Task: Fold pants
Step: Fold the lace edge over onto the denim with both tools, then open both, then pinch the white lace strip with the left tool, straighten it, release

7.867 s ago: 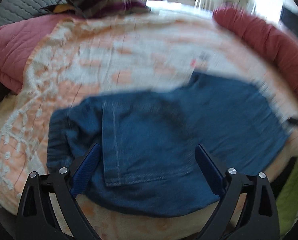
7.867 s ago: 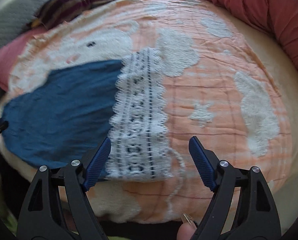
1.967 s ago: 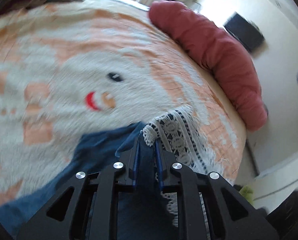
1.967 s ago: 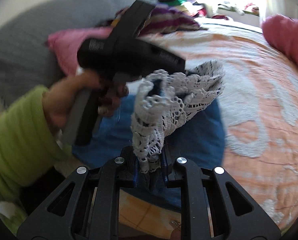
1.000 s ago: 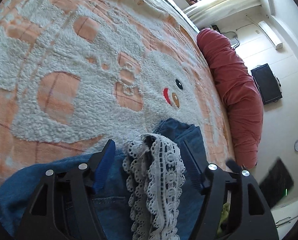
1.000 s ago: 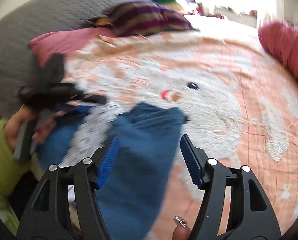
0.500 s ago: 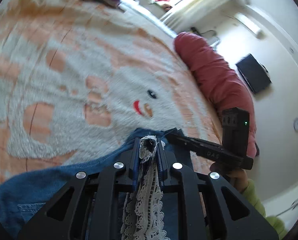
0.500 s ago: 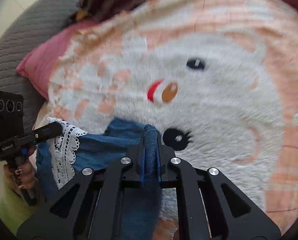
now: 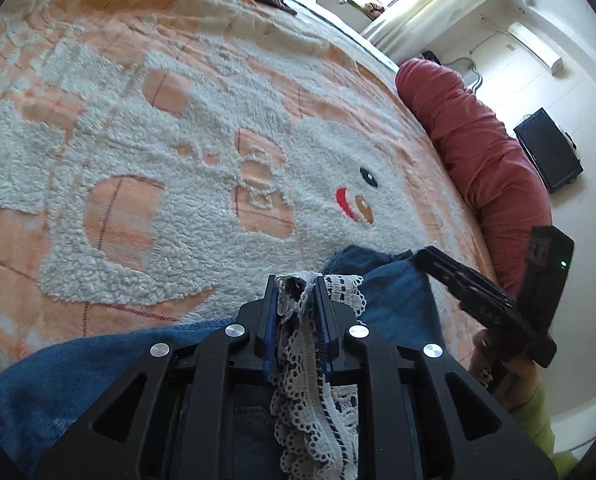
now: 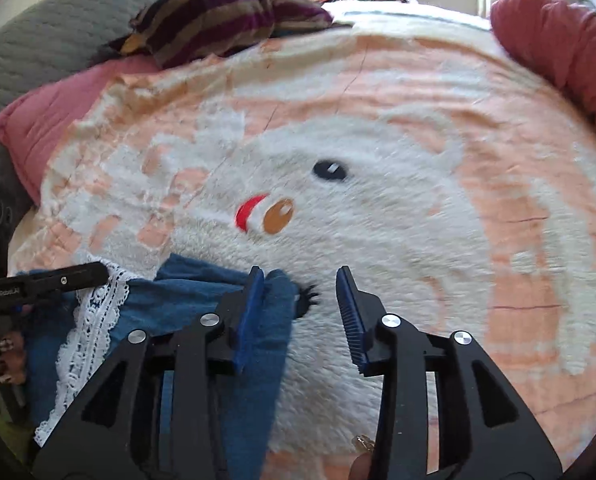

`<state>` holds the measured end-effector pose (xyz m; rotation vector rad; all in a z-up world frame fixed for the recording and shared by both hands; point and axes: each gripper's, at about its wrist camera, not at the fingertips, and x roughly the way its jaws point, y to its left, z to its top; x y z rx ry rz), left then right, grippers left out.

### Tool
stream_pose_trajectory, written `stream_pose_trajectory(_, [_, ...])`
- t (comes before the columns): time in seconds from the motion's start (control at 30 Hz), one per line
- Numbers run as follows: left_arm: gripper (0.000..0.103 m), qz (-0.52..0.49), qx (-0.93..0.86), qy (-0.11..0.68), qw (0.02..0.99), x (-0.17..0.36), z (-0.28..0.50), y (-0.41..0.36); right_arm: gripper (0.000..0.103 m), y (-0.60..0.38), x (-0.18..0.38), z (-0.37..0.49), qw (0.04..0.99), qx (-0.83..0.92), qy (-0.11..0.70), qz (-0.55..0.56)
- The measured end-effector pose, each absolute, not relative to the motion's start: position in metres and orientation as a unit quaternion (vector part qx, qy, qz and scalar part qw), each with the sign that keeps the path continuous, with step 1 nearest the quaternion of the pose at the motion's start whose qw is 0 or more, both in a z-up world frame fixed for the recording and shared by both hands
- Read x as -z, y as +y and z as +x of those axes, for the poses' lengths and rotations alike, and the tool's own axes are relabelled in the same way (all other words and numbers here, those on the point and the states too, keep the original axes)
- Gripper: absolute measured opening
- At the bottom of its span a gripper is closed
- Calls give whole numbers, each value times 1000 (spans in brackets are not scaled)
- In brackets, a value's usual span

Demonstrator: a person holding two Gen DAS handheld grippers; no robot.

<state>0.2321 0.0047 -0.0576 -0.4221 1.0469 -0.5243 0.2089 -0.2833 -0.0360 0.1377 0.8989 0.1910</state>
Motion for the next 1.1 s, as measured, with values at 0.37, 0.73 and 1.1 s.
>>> stream_pose_trajectory(0.37, [40, -162, 229, 445, 851, 7, 193, 25, 65, -289, -15, 148, 922, -99, 361, 95])
stream_pose_trajectory(0.73, [73, -108, 214, 425, 873, -21, 131, 19, 84, -267, -39, 90, 929, -124, 342, 71])
stream_pose_trajectory(1.1, [81, -68, 197, 437, 875, -14, 92, 14, 89, -235, -11, 53, 915, -129, 382, 19])
